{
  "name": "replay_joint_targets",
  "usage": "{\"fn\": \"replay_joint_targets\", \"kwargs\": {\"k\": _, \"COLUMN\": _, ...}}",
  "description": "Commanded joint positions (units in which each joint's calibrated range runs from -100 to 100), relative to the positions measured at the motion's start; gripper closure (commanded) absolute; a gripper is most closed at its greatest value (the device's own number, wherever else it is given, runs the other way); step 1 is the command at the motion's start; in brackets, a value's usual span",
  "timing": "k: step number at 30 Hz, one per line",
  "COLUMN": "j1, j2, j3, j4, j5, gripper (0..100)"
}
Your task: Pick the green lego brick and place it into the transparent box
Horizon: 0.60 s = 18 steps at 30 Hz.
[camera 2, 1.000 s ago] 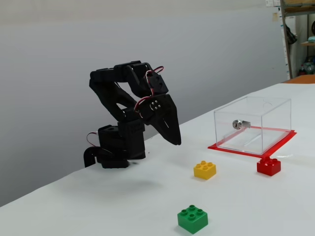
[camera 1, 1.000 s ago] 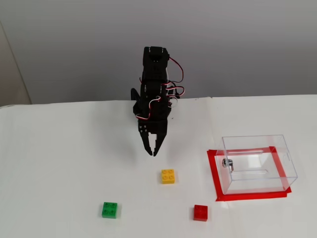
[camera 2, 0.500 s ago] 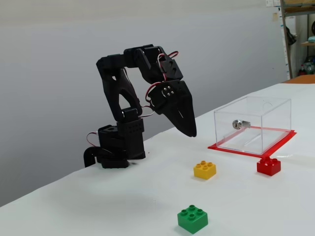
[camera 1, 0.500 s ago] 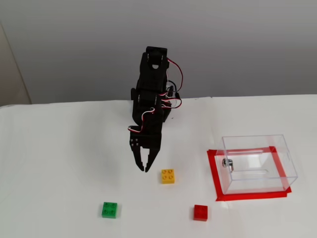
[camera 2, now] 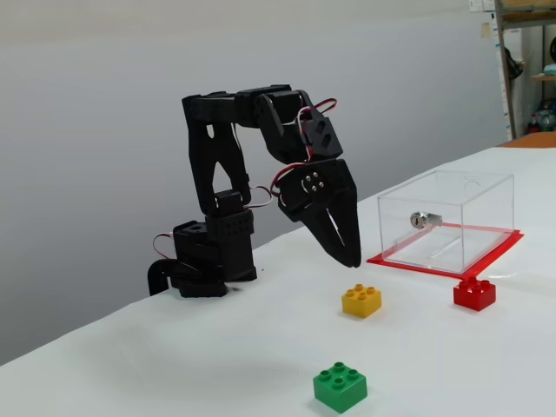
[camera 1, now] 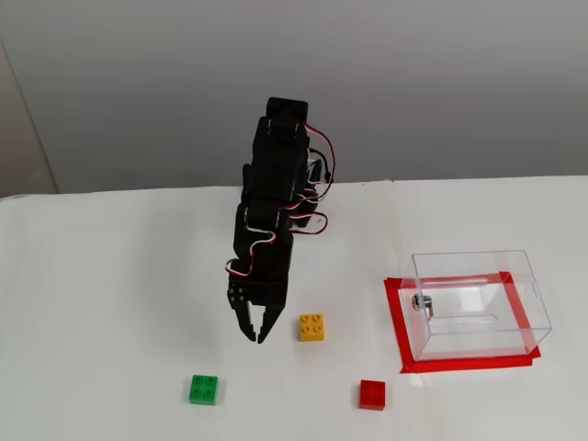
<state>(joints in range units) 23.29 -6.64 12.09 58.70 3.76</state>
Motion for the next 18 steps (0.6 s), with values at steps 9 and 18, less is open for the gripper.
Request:
{"fn": "replay_joint_targets", "kwargs": {"k": 9, "j1": 5.51, "j2": 12.37, "j3": -15.08, "j4": -0.56, "j5": 0.31, "gripper": 99}}
{"fn": "replay_joint_targets", "kwargs": {"k": 18, "j1": 4.99, "j2": 19.66, "j3": -21.22, "j4": -0.56, "j5": 7.46, "gripper": 99}}
